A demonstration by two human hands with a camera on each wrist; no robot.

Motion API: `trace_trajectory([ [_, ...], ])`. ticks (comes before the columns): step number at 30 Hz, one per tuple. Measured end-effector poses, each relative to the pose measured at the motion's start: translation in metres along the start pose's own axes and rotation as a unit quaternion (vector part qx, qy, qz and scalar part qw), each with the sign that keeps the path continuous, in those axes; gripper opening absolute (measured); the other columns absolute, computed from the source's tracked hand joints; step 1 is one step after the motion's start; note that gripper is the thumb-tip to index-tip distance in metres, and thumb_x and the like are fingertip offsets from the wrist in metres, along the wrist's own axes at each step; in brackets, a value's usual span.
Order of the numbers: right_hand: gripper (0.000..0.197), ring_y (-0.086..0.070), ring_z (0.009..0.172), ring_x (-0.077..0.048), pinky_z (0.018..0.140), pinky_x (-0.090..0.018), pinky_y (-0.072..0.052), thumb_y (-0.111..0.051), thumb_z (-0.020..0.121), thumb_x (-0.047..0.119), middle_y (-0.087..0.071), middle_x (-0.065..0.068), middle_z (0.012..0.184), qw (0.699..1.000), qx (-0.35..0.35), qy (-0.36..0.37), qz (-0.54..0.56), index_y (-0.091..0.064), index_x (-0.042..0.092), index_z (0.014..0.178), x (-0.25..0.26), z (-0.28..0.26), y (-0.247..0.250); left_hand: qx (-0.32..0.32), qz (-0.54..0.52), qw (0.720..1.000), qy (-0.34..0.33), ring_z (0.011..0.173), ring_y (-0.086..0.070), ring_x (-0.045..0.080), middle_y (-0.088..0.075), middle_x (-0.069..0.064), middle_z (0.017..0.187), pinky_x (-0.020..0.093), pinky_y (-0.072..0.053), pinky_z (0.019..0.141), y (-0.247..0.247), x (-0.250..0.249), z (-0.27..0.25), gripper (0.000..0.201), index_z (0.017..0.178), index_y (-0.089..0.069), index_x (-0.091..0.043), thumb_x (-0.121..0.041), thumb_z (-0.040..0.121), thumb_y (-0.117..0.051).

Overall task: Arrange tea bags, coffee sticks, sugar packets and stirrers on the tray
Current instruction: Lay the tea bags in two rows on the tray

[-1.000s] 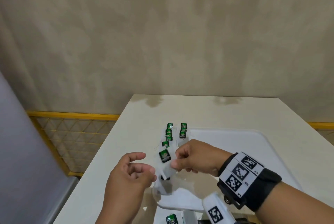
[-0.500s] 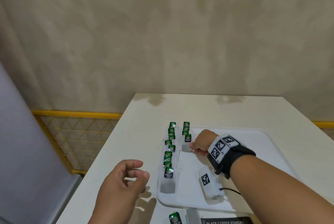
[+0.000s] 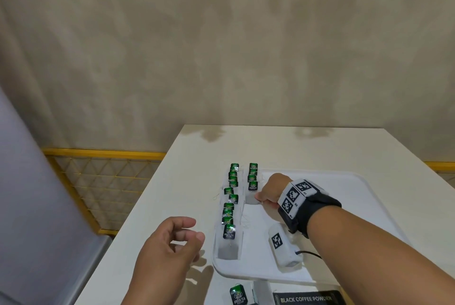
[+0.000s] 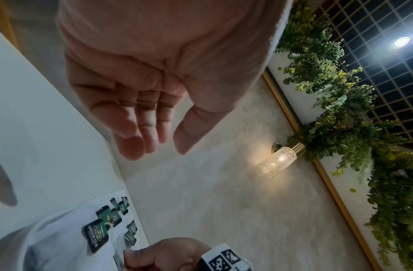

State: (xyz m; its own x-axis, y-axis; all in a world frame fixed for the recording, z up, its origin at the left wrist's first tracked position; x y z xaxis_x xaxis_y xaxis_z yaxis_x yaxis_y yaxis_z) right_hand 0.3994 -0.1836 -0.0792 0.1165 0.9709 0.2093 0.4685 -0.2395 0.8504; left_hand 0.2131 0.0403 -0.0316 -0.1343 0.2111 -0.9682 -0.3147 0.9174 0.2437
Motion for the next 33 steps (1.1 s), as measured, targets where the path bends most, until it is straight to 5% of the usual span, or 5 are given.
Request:
trace_trajectory([
  [12,0.019,-0.049,0.04,-0.009,0.042,-0.018,-0.039,-0.062,0.089,0.018,-0.057,-0.001,0.058,0.987,-0.037,0.068,0.143,-0.055,0.007,0.076,0.006,-0.042,0.018,-0.004,-0.005,1.0,-0.005,0.064,-0.068,0.019,-0.068,-0.001,0.076,0.038,-0.051,0.066,0.004,-0.01,-0.005,0.014,0.094,-0.066,-0.024,-0.014,0.084,-0.068],
  [22,0.024,-0.05,0.079,-0.015,0.065,-0.027,-0.039,-0.059,0.091,0.025,-0.062,-0.014,0.093,0.965,-0.007,0.263,-0.024,-0.06,0.001,0.093,0.055,-0.174,-0.019,0.059,0.055,0.997,0.014,0.074,-0.067,0.02,-0.066,0.004,0.091,0.028,-0.051,0.067,0.013,-0.005,-0.031,0.009,0.092,-0.067,-0.02,-0.014,0.09,-0.061],
  [25,0.029,-0.052,0.097,-0.016,0.075,-0.026,-0.038,-0.063,0.09,0.033,-0.057,0.003,0.107,0.943,0.03,0.309,-0.121,-0.06,0.018,0.114,0.058,-0.211,-0.058,0.157,0.224,0.962,-0.001,0.073,-0.065,0.009,-0.067,-0.007,0.089,0.023,-0.049,0.067,0.012,0.008,-0.054,0.004,0.091,-0.065,-0.029,-0.027,0.087,-0.064],
  [28,0.041,-0.054,0.109,-0.021,0.085,-0.031,-0.045,-0.065,0.088,0.032,-0.058,-0.002,0.12,0.923,0.037,0.324,-0.202,-0.055,0.018,0.125,0.06,-0.224,-0.085,0.241,0.381,0.893,0.001,0.082,-0.059,0.003,-0.064,-0.012,0.095,0.018,-0.046,0.071,0.008,0.021,-0.079,0.014,0.093,-0.061,-0.032,-0.042,0.084,-0.064],
  [33,0.032,-0.055,0.108,-0.019,0.081,-0.028,-0.045,-0.064,0.088,0.031,-0.059,0.0,0.117,0.926,-0.003,0.322,-0.196,-0.059,0.02,0.118,0.059,-0.226,-0.076,0.32,0.499,0.805,0.03,0.098,-0.049,0.009,-0.048,-0.013,0.108,0.028,-0.045,0.086,-0.011,0.031,-0.124,0.072,0.116,-0.047,-0.034,-0.066,0.057,-0.073],
])
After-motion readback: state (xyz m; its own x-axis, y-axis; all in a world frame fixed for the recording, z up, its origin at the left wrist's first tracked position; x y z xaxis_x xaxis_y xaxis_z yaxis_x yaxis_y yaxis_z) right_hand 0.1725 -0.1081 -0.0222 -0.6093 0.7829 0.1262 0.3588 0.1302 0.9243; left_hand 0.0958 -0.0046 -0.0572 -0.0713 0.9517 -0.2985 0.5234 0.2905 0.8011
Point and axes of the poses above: each hand's wrist, its own z-axis towards the middle knuckle, its own y-axis out of the back of the hand, x = y × z, the point moved 9 cm from there along z, towards the middle knuckle
